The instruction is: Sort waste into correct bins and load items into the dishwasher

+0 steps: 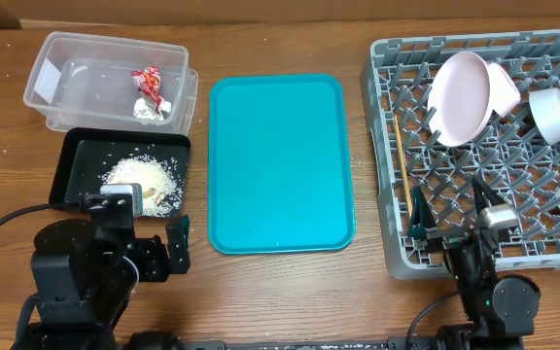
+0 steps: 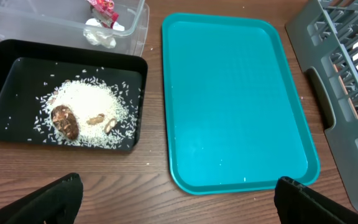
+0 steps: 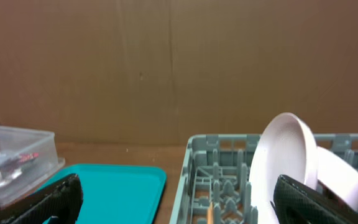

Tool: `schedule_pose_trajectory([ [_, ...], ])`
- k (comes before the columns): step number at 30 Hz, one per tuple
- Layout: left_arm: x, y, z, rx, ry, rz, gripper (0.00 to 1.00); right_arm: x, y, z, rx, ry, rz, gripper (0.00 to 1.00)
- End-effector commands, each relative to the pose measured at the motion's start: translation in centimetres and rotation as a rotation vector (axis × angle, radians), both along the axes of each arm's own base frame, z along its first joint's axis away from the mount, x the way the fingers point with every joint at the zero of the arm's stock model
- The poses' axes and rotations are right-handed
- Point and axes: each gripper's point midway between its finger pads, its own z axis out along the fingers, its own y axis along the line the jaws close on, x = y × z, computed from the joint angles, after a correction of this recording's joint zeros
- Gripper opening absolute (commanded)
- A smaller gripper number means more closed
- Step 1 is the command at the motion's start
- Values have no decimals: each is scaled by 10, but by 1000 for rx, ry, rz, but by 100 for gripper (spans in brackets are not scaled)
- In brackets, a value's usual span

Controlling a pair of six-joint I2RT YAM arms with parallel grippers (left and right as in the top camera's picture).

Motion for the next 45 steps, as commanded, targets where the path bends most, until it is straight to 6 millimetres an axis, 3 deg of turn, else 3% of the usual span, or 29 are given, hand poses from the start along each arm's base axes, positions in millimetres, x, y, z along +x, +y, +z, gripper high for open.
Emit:
schedule_pose_trajectory([
  [1,-1,-3,-1,6,-2,-22,100,-2,-8,-1,14,-36,-47,100],
  [8,-1,-3,-1,6,-2,-21,100,-3,-12,-19,16,-56,-72,100],
  [11,-1,-3,-1,6,-2,-22,100,1,-12,-43,7,33,-72,100],
  [13,-1,-3,-1,6,-2,-22,100,2,-11,-75,-7,164,-66,100],
  [45,-1,-3,-1,6,-2,-22,100,2,-12,-73,-13,155,-74,100],
])
